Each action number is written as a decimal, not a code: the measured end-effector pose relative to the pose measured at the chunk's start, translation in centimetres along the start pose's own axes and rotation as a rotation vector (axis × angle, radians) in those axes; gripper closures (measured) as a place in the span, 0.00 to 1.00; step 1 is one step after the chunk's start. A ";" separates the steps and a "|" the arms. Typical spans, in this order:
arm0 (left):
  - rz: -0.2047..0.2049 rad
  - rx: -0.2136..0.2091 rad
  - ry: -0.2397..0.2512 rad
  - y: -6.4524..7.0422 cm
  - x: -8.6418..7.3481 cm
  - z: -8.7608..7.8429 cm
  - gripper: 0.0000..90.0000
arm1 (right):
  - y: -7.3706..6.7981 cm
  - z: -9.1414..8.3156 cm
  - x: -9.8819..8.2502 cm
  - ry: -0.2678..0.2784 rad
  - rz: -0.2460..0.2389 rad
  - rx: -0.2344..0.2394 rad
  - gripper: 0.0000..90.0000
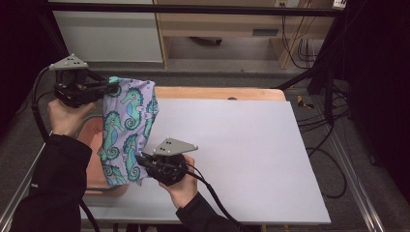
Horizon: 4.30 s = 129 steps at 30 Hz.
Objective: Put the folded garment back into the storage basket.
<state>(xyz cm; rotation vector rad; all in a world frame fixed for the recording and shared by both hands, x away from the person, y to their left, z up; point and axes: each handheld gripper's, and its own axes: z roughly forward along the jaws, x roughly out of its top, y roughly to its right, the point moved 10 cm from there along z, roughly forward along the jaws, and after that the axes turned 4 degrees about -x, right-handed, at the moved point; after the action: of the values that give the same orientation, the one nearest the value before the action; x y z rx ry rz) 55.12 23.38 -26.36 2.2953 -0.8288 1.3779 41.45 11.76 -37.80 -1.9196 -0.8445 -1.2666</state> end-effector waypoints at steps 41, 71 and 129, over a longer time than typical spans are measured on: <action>-0.082 0.085 -0.061 -10.4 -7.5 -2.3 0.90 | -4.9 12.3 -2.0 -0.021 -0.059 -0.028 0.94; -0.266 0.170 -0.209 -13.1 -16.1 2.7 0.52 | -5.2 14.1 -6.2 -0.123 -0.103 -0.036 0.45; -0.084 -0.173 -0.003 10.0 -12.4 6.0 0.03 | 17.4 -12.8 -4.5 -0.085 0.000 -0.264 0.02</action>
<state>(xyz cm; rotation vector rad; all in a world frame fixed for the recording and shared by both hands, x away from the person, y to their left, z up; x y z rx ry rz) 48.39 16.15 -40.23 2.1751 -0.8096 1.2173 47.71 -9.09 -41.42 -2.1933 -0.7496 -1.3607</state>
